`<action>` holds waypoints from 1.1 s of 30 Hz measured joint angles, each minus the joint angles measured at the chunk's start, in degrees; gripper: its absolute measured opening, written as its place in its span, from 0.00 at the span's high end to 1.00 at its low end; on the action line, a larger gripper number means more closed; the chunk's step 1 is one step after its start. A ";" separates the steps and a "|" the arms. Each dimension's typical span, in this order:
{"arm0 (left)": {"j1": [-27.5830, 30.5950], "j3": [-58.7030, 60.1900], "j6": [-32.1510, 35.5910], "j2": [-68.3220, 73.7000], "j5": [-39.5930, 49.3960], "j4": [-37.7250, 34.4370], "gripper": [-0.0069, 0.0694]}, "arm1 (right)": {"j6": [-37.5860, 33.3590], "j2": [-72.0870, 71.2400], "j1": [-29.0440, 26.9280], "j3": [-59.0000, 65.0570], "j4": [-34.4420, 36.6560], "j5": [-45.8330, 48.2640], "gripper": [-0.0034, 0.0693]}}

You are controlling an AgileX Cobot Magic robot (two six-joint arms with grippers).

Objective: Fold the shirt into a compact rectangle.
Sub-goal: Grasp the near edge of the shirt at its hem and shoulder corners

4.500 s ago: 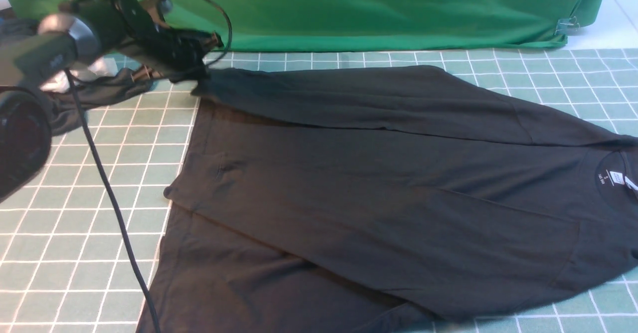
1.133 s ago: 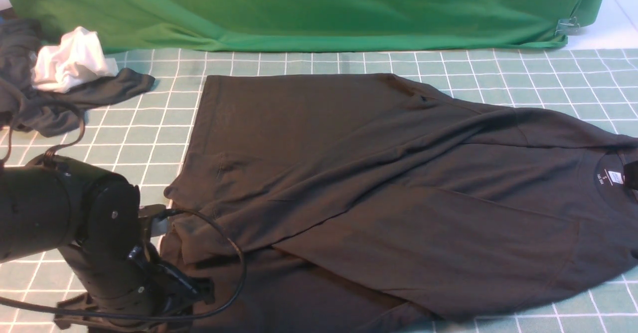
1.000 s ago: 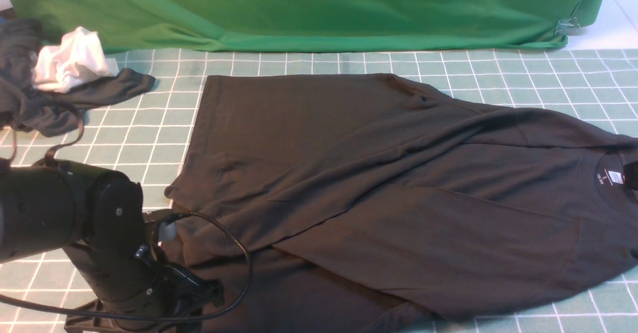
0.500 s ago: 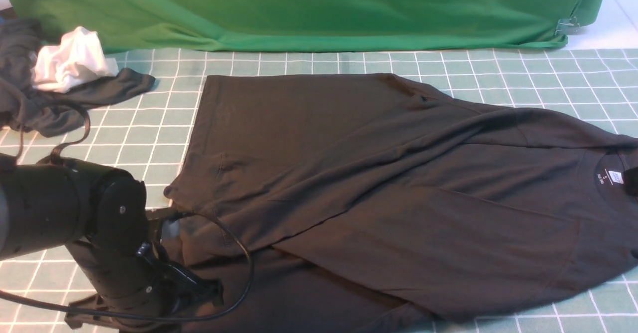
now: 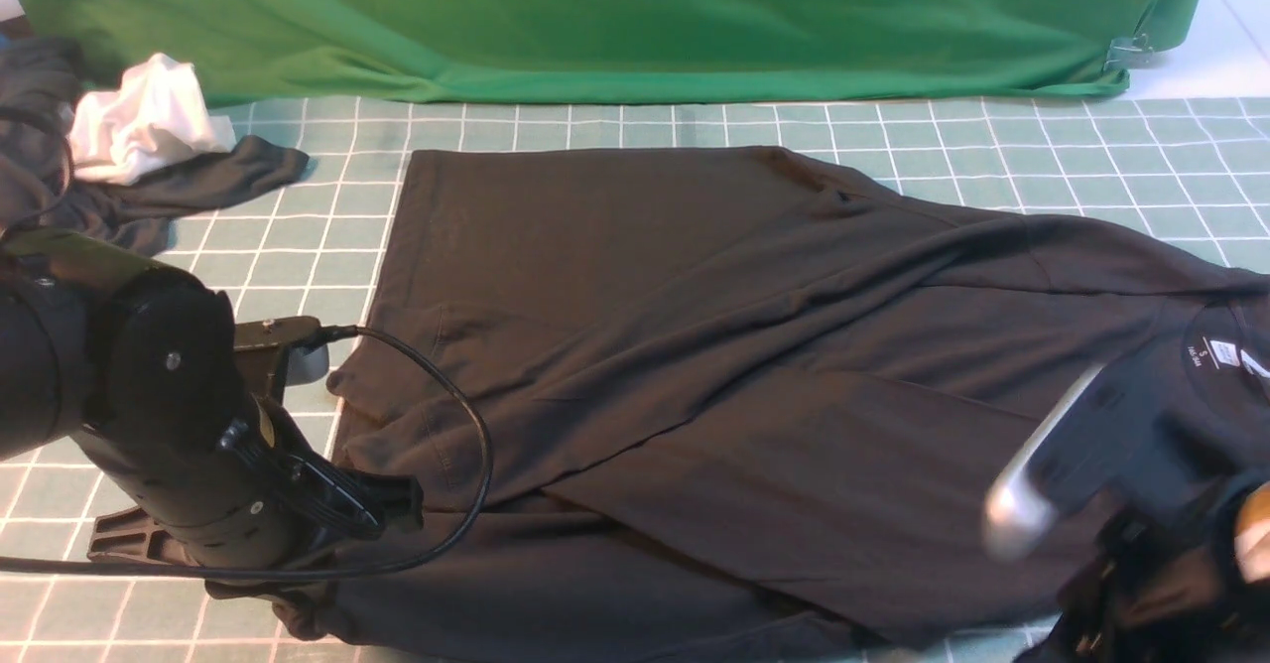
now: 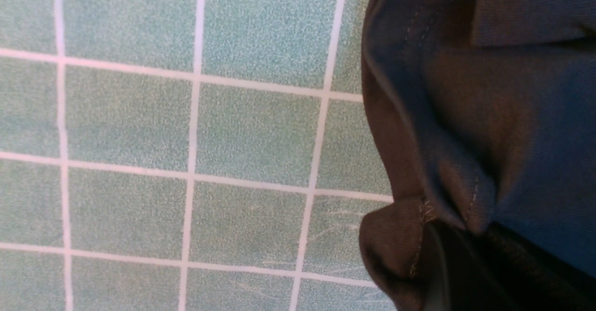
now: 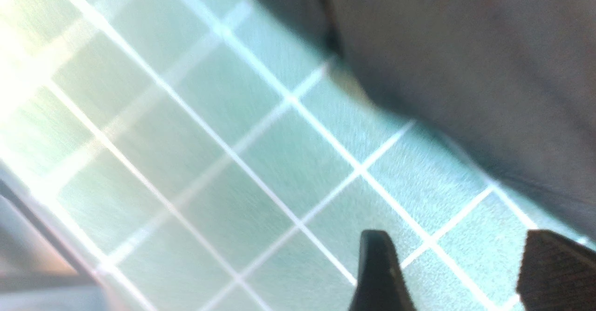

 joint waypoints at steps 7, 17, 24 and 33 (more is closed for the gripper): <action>0.00 0.00 0.21 0.00 0.00 0.38 0.89 | 11.06 10.22 5.75 -2.34 -14.14 -1.82 0.41; 0.00 0.00 0.46 0.00 0.19 0.61 0.89 | 11.76 21.19 5.83 -5.84 -20.12 -2.26 0.41; 0.00 0.00 1.32 0.00 -0.22 0.56 0.89 | 11.71 23.72 5.94 -6.23 -21.86 -3.38 0.63; 0.00 0.00 1.67 -1.02 -1.66 0.61 0.89 | 11.71 23.75 6.00 -9.07 -22.34 0.35 0.91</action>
